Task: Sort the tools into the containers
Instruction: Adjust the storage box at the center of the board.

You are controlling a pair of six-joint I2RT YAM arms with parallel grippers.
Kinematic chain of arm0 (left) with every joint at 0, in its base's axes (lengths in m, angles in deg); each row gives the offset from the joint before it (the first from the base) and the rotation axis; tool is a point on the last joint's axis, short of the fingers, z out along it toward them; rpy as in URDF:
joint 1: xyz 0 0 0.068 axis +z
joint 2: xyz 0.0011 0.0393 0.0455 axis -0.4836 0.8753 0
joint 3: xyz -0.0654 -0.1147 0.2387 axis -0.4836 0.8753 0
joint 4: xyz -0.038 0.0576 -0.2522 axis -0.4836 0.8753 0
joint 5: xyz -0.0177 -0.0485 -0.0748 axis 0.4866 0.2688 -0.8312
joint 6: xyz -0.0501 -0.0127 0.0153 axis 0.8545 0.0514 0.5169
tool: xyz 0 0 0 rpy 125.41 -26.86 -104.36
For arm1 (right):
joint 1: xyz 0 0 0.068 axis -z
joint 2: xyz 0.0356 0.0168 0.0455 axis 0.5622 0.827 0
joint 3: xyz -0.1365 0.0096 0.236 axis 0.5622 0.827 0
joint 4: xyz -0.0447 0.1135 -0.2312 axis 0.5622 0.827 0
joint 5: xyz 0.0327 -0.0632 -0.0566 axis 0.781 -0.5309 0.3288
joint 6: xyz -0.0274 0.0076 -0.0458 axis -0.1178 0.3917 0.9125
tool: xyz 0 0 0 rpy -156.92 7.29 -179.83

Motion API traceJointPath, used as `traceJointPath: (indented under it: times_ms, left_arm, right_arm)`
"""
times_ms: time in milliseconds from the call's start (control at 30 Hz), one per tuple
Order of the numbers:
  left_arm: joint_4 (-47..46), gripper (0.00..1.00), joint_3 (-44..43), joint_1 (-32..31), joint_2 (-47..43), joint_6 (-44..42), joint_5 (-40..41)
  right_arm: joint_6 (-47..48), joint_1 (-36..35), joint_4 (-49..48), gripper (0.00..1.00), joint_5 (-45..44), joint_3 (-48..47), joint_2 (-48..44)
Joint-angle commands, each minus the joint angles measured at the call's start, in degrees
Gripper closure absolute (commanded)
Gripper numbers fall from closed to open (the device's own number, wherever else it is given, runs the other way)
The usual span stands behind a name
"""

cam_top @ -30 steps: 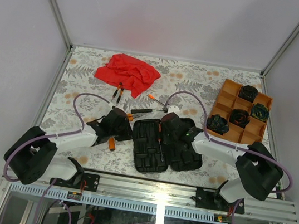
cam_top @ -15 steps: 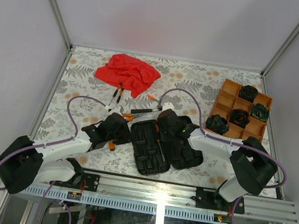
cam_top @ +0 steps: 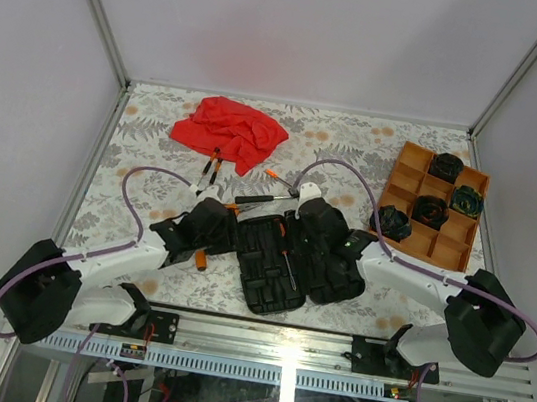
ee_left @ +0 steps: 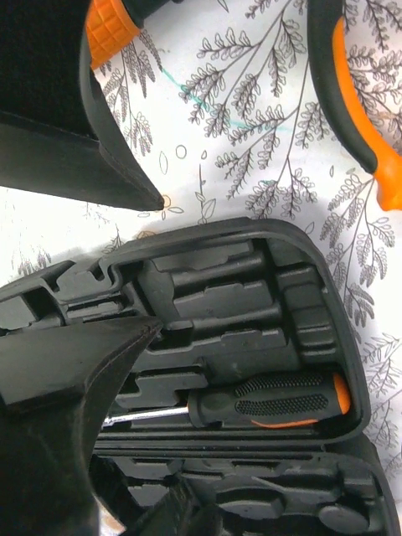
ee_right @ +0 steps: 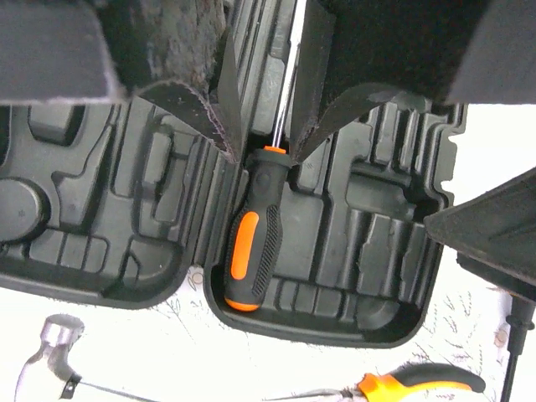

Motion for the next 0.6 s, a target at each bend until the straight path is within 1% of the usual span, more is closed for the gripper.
traceJointPath:
  times_ms: [0, 200, 367, 567]
  left_arm:
    - [-6.4, 0.47, 0.8, 1.6, 0.3, 0.0, -2.6]
    - [-8.1, 0.46, 1.5, 4.5, 0.6, -0.5, -4.9]
    - [-9.0, 0.46, 1.2, 5.3, 1.9, -1.4, -5.7]
    - [-10.4, 0.53, 0.8, 5.4, 4.7, -1.9, -6.5]
  right_arm:
    - [-0.2, -0.3, -3.7, 0.62, 0.6, 2.3, -2.7]
    - [-2.2, -0.3, -6.4, 0.59, -0.3, 4.8, -3.9]
    - [-3.0, -0.3, -7.4, 0.59, 0.6, 5.2, -3.2]
    - [-3.4, -0.3, -8.0, 0.59, 1.1, 5.4, -2.8]
